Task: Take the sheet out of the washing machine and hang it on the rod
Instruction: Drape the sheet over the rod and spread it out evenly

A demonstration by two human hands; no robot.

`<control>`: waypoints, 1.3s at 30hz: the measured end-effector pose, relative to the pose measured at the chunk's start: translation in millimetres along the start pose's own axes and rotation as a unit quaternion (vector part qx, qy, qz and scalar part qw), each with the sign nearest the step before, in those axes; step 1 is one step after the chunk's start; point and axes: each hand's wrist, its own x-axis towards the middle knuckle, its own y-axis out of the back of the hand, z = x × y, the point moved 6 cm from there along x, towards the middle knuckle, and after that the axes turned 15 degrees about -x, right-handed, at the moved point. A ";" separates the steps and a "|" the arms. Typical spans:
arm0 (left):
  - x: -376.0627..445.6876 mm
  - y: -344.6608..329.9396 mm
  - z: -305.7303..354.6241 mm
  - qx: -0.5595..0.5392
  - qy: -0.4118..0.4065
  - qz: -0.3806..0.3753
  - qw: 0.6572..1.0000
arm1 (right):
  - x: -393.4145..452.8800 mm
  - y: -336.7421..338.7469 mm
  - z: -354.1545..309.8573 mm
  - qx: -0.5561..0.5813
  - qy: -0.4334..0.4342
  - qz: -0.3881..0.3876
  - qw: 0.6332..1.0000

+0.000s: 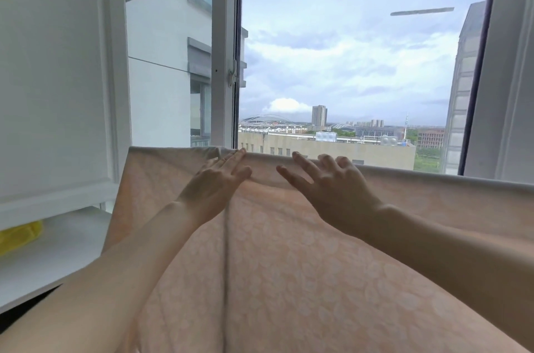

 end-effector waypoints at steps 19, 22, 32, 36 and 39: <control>-10.1 12.8 -15.4 -0.097 0.037 0.043 0.994 | 81.3 3.0 -51.4 -0.023 -0.002 0.008 1.000; -9.7 14.9 -19.9 -0.104 0.026 0.038 0.994 | 84.1 -1.2 -48.3 -0.033 -0.008 0.022 0.999; 24.4 14.4 -98.9 -0.126 0.126 -0.001 0.984 | 73.7 -0.8 -43.8 -0.028 -0.022 0.070 0.997; 26.6 3.2 -127.2 -0.165 0.167 -0.086 0.968 | 72.1 -3.9 -44.8 -0.015 -0.021 0.070 0.997; 19.8 9.0 -136.9 -0.187 0.169 -0.079 0.964 | 72.0 0.7 -44.6 -0.012 -0.022 0.083 0.996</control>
